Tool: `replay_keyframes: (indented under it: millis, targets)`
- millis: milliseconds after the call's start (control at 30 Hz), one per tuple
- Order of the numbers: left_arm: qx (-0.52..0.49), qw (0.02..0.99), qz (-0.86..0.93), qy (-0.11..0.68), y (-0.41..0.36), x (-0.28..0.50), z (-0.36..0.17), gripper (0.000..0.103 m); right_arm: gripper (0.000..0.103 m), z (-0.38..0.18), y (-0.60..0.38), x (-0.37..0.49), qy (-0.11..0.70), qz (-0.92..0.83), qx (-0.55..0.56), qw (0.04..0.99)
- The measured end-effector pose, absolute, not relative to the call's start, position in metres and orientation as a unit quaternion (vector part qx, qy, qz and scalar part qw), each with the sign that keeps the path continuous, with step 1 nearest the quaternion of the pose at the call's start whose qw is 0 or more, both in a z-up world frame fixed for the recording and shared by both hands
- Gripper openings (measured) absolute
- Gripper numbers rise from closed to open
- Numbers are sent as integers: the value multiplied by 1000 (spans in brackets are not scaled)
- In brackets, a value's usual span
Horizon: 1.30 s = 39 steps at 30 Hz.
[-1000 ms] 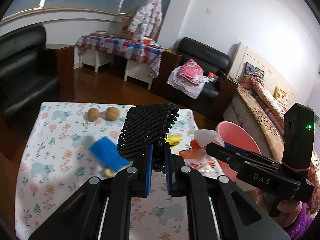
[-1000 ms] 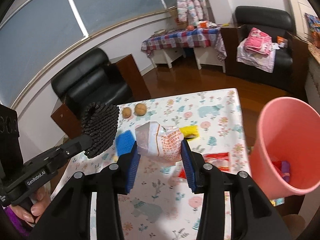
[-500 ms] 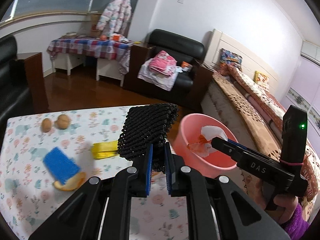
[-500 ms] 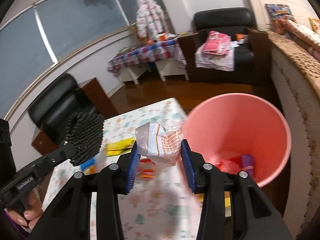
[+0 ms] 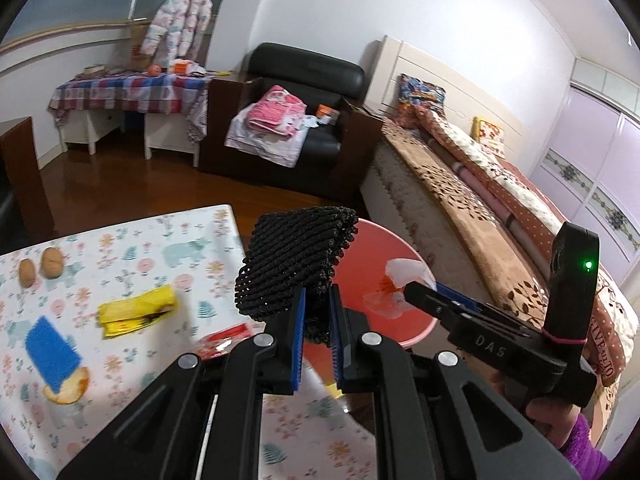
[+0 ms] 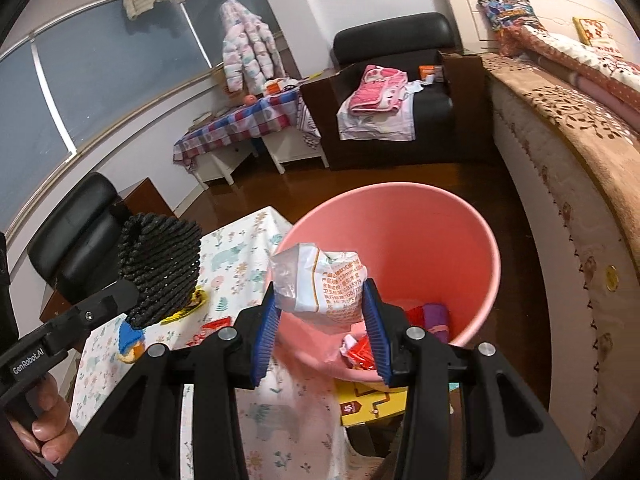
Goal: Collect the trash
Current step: 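Release the white paper bag into the bucket with the right gripper while the left drops the black net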
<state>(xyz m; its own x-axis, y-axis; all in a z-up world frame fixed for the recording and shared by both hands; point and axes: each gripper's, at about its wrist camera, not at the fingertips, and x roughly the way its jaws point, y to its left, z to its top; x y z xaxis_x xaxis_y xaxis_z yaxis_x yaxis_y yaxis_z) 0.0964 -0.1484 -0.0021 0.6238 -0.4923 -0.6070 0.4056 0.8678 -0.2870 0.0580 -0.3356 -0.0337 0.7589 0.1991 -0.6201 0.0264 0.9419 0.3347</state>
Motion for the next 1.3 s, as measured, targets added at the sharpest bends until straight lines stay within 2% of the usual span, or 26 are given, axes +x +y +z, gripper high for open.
replay_keyframes:
  millis: [733,800,900,1067,1300]
  targets:
    - [-20,866,-300,400,-238,130,-36,12,42,-59,-374,56,358,10,183,916]
    - [-15,866,-299,401,-241,131,-39,18,42,-61,-375,57,359,10,185,915]
    - [-17,867,-290,404,-242,133,-42,46,42,-63,-377,58,361,10,187,914]
    - [-20,869,-278,408,-236,136,-44,53,42,-67,-379,60,363,10,190,912]
    - [-11,875,-258,409,-225,133,-48,56,42,-70,-377,65,367,9,194,910]
